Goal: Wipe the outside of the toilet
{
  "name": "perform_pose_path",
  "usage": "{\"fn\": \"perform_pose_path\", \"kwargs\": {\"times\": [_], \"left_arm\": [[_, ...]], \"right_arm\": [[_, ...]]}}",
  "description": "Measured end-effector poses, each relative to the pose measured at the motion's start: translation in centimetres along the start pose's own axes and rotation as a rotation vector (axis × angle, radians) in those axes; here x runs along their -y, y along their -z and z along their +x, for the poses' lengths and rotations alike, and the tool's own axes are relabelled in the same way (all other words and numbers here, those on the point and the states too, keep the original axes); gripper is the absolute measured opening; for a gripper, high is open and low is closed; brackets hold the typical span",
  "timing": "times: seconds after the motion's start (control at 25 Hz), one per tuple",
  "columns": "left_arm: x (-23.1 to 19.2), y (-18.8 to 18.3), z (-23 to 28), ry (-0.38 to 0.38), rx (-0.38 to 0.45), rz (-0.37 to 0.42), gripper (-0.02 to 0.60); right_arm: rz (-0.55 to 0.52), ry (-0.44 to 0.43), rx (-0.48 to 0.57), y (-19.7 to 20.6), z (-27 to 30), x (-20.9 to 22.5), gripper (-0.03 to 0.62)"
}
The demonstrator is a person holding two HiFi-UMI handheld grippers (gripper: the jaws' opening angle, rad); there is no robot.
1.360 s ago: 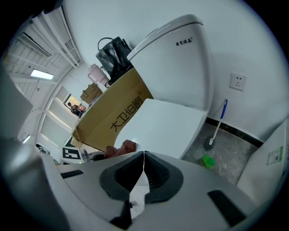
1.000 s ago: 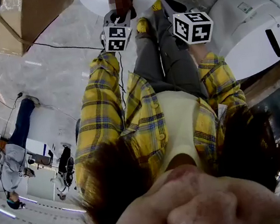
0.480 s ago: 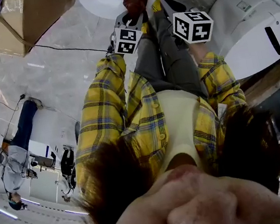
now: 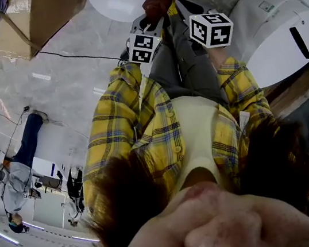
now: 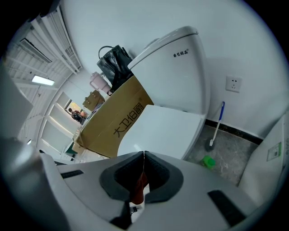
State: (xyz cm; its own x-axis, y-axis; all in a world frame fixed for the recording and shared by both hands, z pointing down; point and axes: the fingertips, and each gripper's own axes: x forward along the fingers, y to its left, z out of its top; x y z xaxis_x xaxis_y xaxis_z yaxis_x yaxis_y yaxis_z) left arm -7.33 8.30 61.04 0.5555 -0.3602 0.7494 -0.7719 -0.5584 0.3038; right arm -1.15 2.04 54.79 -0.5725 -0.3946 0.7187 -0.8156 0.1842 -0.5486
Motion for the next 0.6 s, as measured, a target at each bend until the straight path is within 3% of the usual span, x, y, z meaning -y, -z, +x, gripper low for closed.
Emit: {"fn": "perform_pose_path", "kwargs": {"times": [0.6], "left_arm": [[0.2, -6.6, -6.6, -0.045, 0.129, 0.075, 0.095]], "right_arm": [[-0.047, -0.010, 0.080, -3.1, -3.5, -4.0, 0.026]]}}
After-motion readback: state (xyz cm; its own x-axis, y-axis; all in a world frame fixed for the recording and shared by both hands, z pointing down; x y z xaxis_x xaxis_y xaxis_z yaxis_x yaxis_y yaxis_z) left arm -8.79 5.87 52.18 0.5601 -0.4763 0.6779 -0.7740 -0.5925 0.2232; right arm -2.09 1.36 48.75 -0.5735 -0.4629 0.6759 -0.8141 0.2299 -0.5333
